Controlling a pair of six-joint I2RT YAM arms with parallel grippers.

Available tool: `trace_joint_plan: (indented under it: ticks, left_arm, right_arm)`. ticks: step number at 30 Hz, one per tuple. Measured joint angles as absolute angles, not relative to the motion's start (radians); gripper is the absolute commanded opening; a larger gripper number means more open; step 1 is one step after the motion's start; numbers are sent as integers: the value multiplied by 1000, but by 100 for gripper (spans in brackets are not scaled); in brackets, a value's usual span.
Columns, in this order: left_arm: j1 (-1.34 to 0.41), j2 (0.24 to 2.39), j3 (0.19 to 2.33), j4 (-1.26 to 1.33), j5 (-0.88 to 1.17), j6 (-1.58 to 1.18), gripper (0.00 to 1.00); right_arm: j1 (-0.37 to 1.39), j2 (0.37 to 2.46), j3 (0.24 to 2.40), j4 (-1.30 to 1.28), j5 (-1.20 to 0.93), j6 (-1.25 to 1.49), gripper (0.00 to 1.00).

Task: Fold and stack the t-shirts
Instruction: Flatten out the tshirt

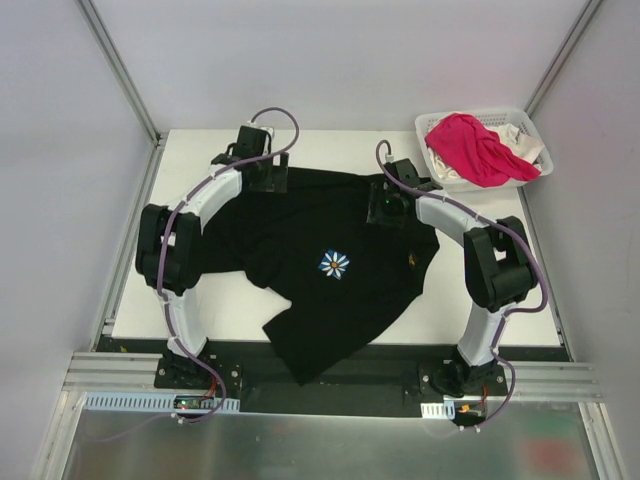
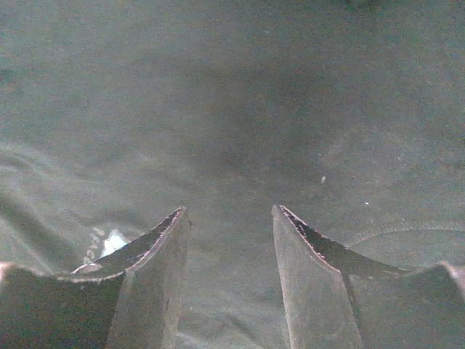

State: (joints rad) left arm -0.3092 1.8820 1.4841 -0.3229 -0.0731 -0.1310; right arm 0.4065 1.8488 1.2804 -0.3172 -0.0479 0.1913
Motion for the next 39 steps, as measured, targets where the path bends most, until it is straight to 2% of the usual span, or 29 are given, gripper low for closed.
trace_joint_plan:
  ticks: [7,16,25,27,29,31,35,37,39]
  left_arm:
    - [-227,2042,1640,-319,184,-176,97]
    - [-184,2157,1649,-332,405,-251,95]
    - [-157,2170,1660,-350,407,-271,92]
    - [-156,2170,1666,-355,385,-271,89]
    - [-156,2170,1668,-359,366,-270,79]
    - [-156,2170,1670,-366,349,-270,63]
    - [-156,2173,1672,-378,327,-271,40]
    - [-156,2173,1673,-384,313,-273,36]
    - [-156,2173,1678,-393,293,-273,39]
  right_arm:
    - [408,1839,1299,-278,-103,163,53]
    - [403,1835,1303,-265,-121,154,53]
    - [398,1807,1303,-265,-124,153,53]
    - [397,1788,1302,-265,-127,153,53]
    - [394,1766,1302,-265,-128,153,53]
    - [392,1744,1301,-263,-129,153,52]
    - [380,1693,1281,-256,-128,155,52]
    - [370,1664,1268,-256,-128,156,53]
    - [357,1631,1254,-256,-128,157,53]
